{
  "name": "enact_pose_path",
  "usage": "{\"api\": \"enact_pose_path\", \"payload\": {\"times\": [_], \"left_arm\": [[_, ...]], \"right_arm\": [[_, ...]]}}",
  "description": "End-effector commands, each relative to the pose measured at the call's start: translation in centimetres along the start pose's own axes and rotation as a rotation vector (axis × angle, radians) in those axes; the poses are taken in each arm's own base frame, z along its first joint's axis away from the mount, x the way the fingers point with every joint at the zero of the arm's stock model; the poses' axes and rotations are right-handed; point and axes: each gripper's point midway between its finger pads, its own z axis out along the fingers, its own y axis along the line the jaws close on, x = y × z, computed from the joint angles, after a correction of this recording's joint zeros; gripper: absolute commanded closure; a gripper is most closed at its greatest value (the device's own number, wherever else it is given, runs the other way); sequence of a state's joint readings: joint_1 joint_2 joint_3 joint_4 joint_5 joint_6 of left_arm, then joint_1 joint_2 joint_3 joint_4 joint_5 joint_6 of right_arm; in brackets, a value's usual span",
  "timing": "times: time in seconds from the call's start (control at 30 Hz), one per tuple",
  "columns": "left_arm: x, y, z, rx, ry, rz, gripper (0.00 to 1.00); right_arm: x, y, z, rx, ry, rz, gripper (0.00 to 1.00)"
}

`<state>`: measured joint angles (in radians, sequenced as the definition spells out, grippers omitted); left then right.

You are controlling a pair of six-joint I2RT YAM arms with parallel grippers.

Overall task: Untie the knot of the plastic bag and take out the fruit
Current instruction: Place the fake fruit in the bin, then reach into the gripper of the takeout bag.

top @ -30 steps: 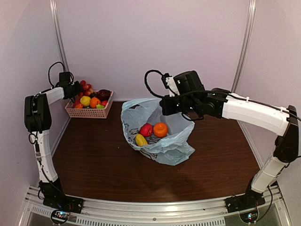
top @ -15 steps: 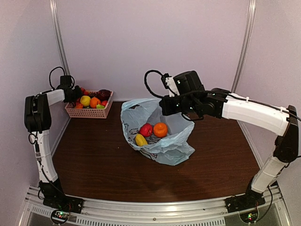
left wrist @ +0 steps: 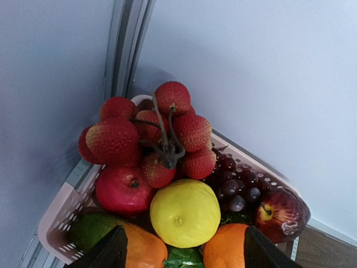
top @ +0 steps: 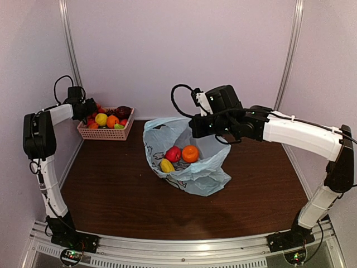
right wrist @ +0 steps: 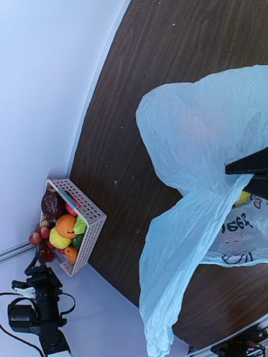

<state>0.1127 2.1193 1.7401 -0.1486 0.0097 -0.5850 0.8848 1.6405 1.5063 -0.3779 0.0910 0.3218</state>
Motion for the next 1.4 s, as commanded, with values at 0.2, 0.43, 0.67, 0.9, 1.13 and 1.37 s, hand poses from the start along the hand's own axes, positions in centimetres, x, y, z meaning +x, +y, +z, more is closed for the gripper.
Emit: {"api": "enact_pose_path", "payload": {"times": [0.2,0.43,0.67,0.9,1.13,1.37], "left_arm": [[-3.4,0.3,-5.8,-0.029,-0.141,0.024,0.10],[-2.1,-1.6,-11.5,0.104,-0.155,0.114,0.10],[3.3,-5.6,-17.1,0.226,-0.023,0.283,0.11],[7.4,-11.5,-24.5,0.436,0.008,0.321,0.11],[15.6,-15.8,-29.5,0.633,0.138,0.341,0.10],[22.9,-15.1,-31.7,0.666,0.224,0.295,0.11]], "right_arm": [[-0.6,-0.2,-0.9,0.000,-0.023,0.010,1.00],[-0.9,-0.3,-1.4,0.003,-0.035,0.010,1.00],[-1.1,-0.3,-2.0,-0.003,-0.044,0.009,1.00],[-0.8,-0.8,-2.5,0.001,-0.050,0.014,1.00],[-0.9,-0.9,-2.9,-0.001,-0.060,0.021,1.00],[-1.1,-1.0,-3.2,0.004,-0.068,0.027,1.00]]}}
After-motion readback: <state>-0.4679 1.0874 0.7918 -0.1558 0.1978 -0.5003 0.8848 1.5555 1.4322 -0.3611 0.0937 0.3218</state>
